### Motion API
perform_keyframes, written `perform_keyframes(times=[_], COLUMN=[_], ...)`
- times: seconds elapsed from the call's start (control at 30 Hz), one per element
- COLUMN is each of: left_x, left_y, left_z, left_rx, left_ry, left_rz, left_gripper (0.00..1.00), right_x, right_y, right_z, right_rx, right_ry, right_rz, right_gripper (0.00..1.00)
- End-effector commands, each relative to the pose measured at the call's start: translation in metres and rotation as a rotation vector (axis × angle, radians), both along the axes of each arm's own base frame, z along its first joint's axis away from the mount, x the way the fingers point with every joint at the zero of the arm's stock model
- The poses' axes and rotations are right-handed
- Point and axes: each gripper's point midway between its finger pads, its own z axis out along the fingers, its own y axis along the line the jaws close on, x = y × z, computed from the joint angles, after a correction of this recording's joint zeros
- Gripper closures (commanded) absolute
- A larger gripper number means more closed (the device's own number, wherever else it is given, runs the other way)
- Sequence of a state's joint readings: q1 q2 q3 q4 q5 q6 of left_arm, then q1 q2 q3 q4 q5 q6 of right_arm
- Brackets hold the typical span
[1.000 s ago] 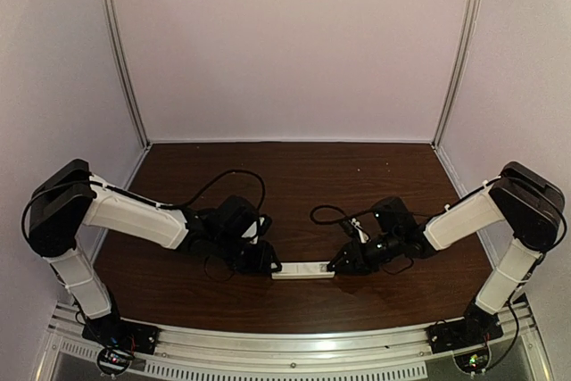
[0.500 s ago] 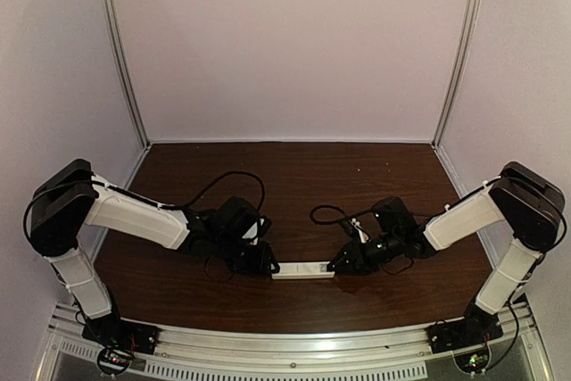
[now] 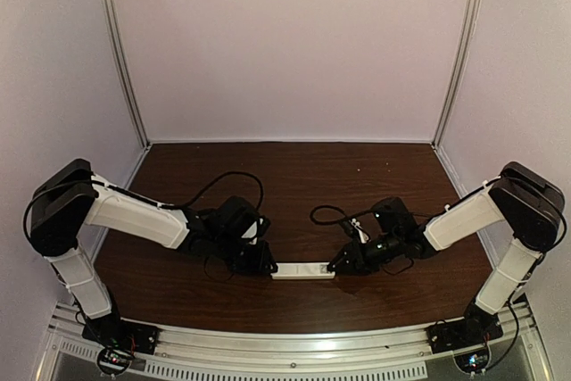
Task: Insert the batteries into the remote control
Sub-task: Load the battery cover onto the remote control.
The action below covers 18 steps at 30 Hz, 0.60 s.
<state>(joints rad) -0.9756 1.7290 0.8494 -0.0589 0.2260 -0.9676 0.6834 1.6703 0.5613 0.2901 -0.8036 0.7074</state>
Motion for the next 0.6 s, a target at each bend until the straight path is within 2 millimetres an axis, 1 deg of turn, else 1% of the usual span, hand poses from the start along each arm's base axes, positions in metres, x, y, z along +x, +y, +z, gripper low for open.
perform_keyframes(times=[0.0,0.2,0.4,0.5,0.57], left_x=[-0.002,-0.006,-0.011,-0.014,-0.015], left_y=[0.006,0.004,0.004,0.007,0.009], left_z=[-0.018,-0.032,-0.043,-0.047,-0.049], left_rx=[0.058,0.074,0.082,0.089,0.095], left_ry=[0.029,0.072,0.106,0.119,0.129], left_rz=[-0.002,-0.012,-0.016,-0.015,-0.011], left_gripper=[0.80,0.80,0.81,0.81,0.81], right_x=[-0.004,-0.003,-0.004,-0.004,-0.003], right_y=[0.002,0.007,0.011,0.012,0.011], right_z=[-0.003,-0.002,-0.002,0.000,0.003], right_rx=[0.015,0.037,0.054,0.059,0.055], right_ry=[0.002,0.001,0.009,0.006,-0.001], right_rz=[0.012,0.016,0.023,0.027,0.029], right_gripper=[0.65,0.68,0.71,0.70,0.65])
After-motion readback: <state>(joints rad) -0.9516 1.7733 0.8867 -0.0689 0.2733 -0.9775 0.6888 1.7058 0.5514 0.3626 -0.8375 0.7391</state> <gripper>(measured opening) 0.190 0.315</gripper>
